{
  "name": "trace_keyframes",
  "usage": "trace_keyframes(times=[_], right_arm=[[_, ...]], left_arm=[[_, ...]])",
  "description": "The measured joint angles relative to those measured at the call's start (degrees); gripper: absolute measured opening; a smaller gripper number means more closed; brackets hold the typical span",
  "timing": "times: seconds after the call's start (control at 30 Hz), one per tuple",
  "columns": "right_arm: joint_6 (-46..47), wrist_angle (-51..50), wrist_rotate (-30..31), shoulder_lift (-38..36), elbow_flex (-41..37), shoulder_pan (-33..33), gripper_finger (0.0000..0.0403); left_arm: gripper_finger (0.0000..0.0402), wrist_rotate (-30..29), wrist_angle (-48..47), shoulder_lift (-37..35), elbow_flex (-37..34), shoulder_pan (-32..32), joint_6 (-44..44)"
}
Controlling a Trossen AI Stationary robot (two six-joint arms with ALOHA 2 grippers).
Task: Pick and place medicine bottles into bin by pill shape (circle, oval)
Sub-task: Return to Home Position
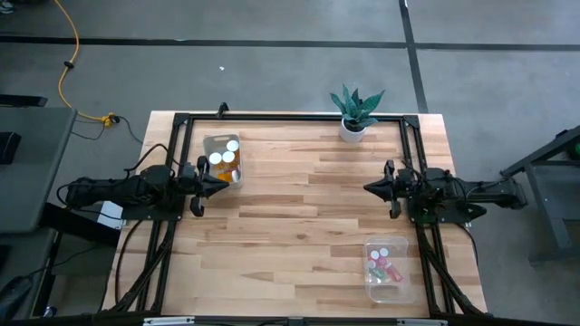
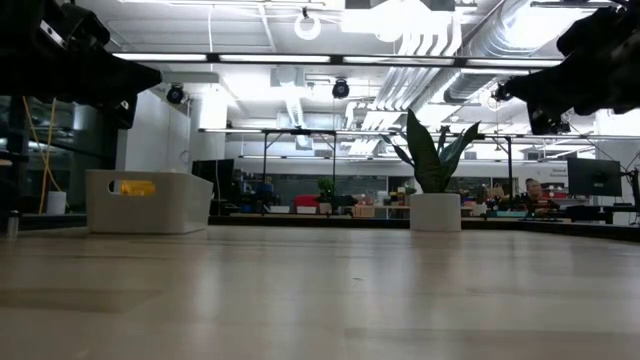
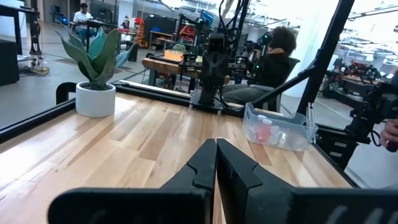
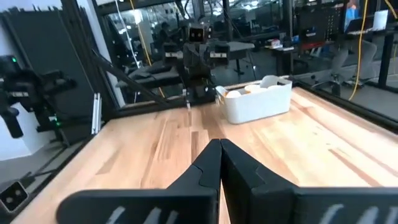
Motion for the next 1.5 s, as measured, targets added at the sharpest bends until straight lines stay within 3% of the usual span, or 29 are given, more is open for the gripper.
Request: trace_keyframes(times=[0.23,0.67,1.5], right_arm=[[-4.73,-0.15,0.03,1.49,0.02,0.00,0.0000],[6.55,-0.24,0.03,1.42,0.04,0.00,0.0000],[6.04,-0.28,0.03,1.42,0.04,0.00,0.0000]], left_arm=[[0.0003,-0.02,-0.02,0.00,0.00,0.00,0.02],[0.0003,-0.07,-0.02,0.00,0.00,0.00,0.02],[0.0003,-0.15,-0.04,0.00,0.00,-0.01,0.02]])
